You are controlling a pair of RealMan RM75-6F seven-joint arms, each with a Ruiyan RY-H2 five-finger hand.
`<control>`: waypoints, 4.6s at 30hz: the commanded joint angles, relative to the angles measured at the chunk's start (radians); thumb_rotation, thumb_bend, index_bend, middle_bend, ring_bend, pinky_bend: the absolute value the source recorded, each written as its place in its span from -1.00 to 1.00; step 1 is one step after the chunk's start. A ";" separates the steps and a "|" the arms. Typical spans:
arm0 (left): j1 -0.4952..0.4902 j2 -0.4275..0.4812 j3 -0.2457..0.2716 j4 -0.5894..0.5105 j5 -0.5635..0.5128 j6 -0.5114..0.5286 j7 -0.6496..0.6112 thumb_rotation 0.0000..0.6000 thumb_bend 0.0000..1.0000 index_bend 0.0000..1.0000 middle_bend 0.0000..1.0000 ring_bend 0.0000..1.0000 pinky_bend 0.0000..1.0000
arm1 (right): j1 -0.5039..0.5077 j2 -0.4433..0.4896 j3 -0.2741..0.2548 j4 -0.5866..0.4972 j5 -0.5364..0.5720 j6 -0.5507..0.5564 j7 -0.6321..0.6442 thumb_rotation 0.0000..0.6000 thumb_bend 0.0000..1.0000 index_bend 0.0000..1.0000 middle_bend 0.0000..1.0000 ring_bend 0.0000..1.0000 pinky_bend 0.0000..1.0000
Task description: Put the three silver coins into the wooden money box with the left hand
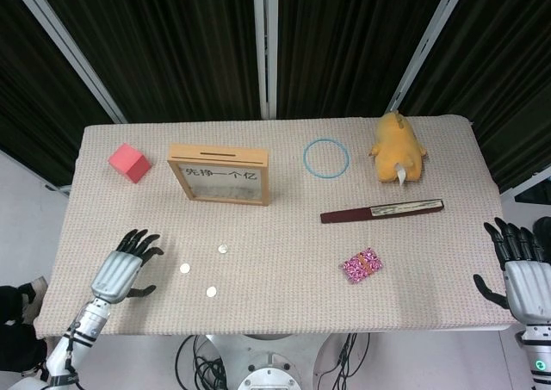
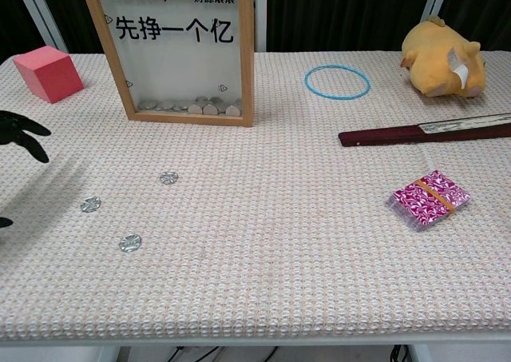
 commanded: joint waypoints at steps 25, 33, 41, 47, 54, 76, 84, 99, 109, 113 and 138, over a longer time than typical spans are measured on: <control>-0.065 -0.165 -0.013 0.101 -0.023 -0.016 0.027 1.00 -0.47 -0.28 -0.72 -1.00 -1.00 | -0.003 0.002 0.000 0.020 0.007 -0.006 0.039 1.00 -0.56 -1.00 -1.00 -1.00 -1.00; -0.061 -0.163 -0.002 0.097 -0.039 -0.020 0.009 1.00 -0.47 -0.15 -0.72 -1.00 -1.00 | 0.000 0.008 -0.003 0.022 0.002 -0.014 0.067 1.00 -0.56 -1.00 -1.00 -1.00 -1.00; -0.067 -0.182 0.010 0.116 -0.037 -0.026 -0.006 1.00 -0.47 -0.14 -0.72 -1.00 -1.00 | -0.003 0.009 -0.002 0.023 0.006 -0.012 0.065 1.00 -0.56 -1.00 -1.00 -1.00 -1.00; -0.068 -0.189 0.014 0.123 -0.039 -0.026 -0.004 1.00 -0.47 -0.14 -0.72 -1.00 -1.00 | -0.003 0.008 -0.002 0.024 0.008 -0.013 0.063 1.00 -0.56 -1.00 -1.00 -1.00 -1.00; -0.069 -0.192 0.015 0.124 -0.052 -0.035 0.008 1.00 -0.47 -0.14 -0.72 -1.00 -1.00 | -0.004 0.005 0.000 0.028 0.013 -0.013 0.063 1.00 -0.55 -1.00 -1.00 -1.00 -1.00; -0.077 -0.200 0.016 0.134 -0.079 -0.064 0.030 1.00 -0.47 -0.10 -0.71 -1.00 -1.00 | 0.000 0.007 -0.004 0.018 0.005 -0.019 0.052 1.00 -0.44 -1.00 -1.00 -1.00 -1.00; -0.087 -0.221 0.012 0.159 -0.069 -0.059 0.005 1.00 -0.47 -0.03 -0.69 -1.00 -1.00 | -0.002 0.011 -0.002 0.020 0.015 -0.022 0.054 1.00 -0.44 -1.00 -1.00 -1.00 -1.00; -0.092 -0.265 0.003 0.228 -0.033 0.004 -0.068 1.00 -0.47 -0.19 -0.61 -1.00 -1.00 | -0.001 0.010 -0.001 0.023 0.022 -0.028 0.054 1.00 -0.44 -1.00 -1.00 -1.00 -1.00; -0.081 -0.317 0.001 0.323 -0.003 0.077 -0.073 1.00 -0.47 -0.11 -0.55 -1.00 -1.00 | -0.004 0.013 -0.003 0.023 0.021 -0.027 0.056 1.00 -0.44 -1.00 -1.00 -1.00 -1.00; -0.082 -0.324 0.001 0.336 -0.005 0.078 -0.082 1.00 -0.47 -0.03 -0.54 -1.00 -1.00 | -0.004 0.013 -0.004 0.026 0.022 -0.028 0.058 1.00 -0.44 -1.00 -1.00 -1.00 -1.00; -0.088 -0.304 0.004 0.310 -0.021 0.053 -0.083 1.00 -0.24 0.16 -0.51 -0.97 -1.00 | -0.003 0.011 -0.004 0.033 0.028 -0.037 0.063 1.00 -0.44 -1.00 -1.00 -1.00 -1.00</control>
